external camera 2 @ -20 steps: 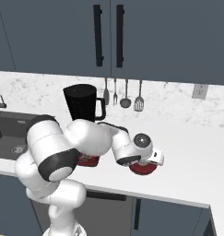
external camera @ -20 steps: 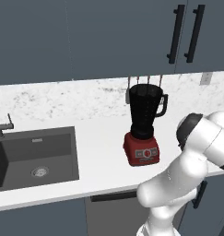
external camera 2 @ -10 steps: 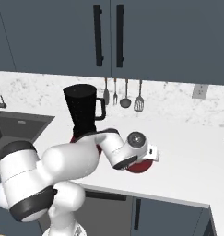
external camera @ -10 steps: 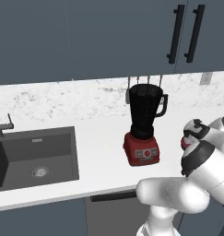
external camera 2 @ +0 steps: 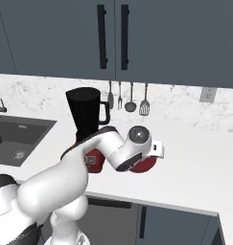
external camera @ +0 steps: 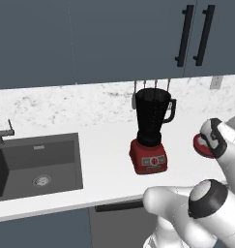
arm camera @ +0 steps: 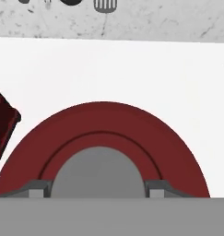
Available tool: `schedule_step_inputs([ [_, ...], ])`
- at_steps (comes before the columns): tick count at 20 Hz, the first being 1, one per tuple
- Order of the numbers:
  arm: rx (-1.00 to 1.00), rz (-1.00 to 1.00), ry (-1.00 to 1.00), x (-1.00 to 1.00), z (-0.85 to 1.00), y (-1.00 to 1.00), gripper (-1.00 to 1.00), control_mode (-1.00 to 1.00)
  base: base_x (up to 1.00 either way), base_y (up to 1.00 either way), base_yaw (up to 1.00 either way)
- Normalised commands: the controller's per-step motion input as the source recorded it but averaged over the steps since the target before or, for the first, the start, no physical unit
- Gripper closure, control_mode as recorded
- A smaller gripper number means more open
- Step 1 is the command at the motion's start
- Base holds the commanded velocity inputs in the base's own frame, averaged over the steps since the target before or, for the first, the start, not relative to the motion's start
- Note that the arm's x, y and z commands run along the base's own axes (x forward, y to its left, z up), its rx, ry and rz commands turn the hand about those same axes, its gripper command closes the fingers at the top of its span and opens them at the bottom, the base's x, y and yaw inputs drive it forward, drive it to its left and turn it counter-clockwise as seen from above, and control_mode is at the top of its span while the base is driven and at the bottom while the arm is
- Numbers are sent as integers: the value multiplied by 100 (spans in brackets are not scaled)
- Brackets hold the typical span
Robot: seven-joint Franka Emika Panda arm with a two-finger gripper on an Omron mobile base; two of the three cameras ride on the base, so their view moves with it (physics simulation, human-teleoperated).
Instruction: Close the lid blender by securely placing the lid on top.
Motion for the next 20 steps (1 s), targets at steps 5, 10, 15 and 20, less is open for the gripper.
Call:
schedule_step_inputs([
  [5,0,3,0,-21,89,0,100,-100,0,0,0],
  [10,0,5,-2,-17,81,3,100,-100,0,0,0],
  [15,0,5,-9,-20,66,17,100,-100,0,0,0],
  [20,0,7,-19,-18,50,31,100,-100,0,0,0],
])
